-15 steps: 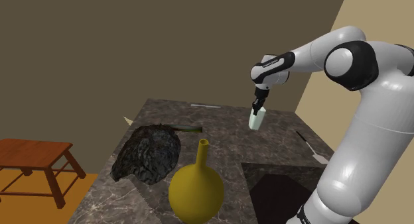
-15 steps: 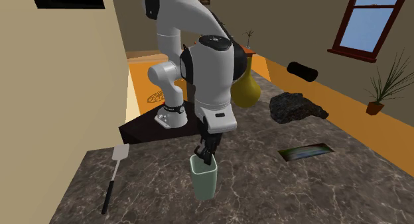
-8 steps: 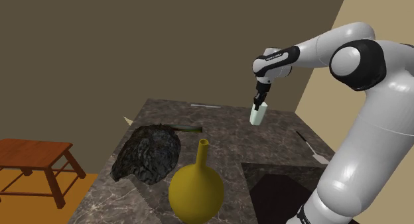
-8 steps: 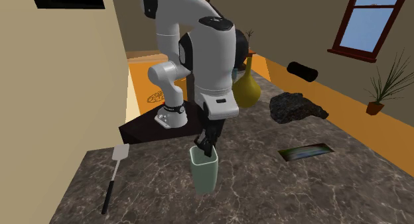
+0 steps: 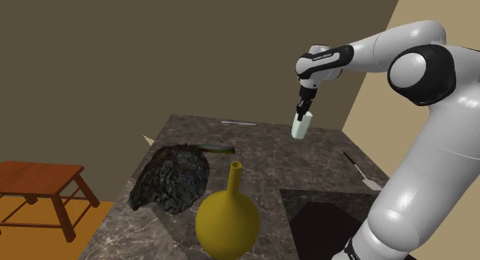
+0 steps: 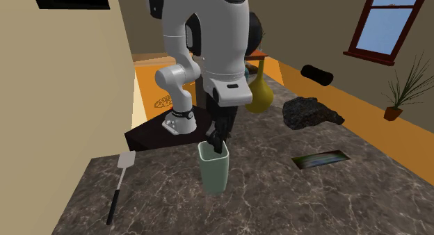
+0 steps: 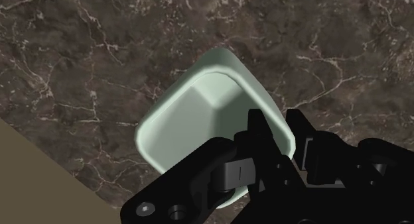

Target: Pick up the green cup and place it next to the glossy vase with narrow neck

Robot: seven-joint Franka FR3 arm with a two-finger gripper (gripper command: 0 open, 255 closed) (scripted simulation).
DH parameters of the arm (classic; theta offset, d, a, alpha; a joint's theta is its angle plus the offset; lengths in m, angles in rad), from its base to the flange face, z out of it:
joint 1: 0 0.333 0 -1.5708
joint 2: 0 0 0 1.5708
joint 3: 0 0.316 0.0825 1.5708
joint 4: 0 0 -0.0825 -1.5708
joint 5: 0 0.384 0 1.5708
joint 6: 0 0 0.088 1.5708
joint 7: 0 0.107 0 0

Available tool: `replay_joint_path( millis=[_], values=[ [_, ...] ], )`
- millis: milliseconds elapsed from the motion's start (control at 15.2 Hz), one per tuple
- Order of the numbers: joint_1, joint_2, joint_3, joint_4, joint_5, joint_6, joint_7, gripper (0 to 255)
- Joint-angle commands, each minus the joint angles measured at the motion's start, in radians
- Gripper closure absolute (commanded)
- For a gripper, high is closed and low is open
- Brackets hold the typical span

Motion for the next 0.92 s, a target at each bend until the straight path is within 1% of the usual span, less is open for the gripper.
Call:
replay_joint_path(
  millis=[0,858],
  values=[
    [0.000,-0.006,0.000,0.021,-0.003,-0.027,0.001,255],
    [0.002,-0.023,0.001,0.177,-0.009,-0.199,0.003,255]
  ],
)
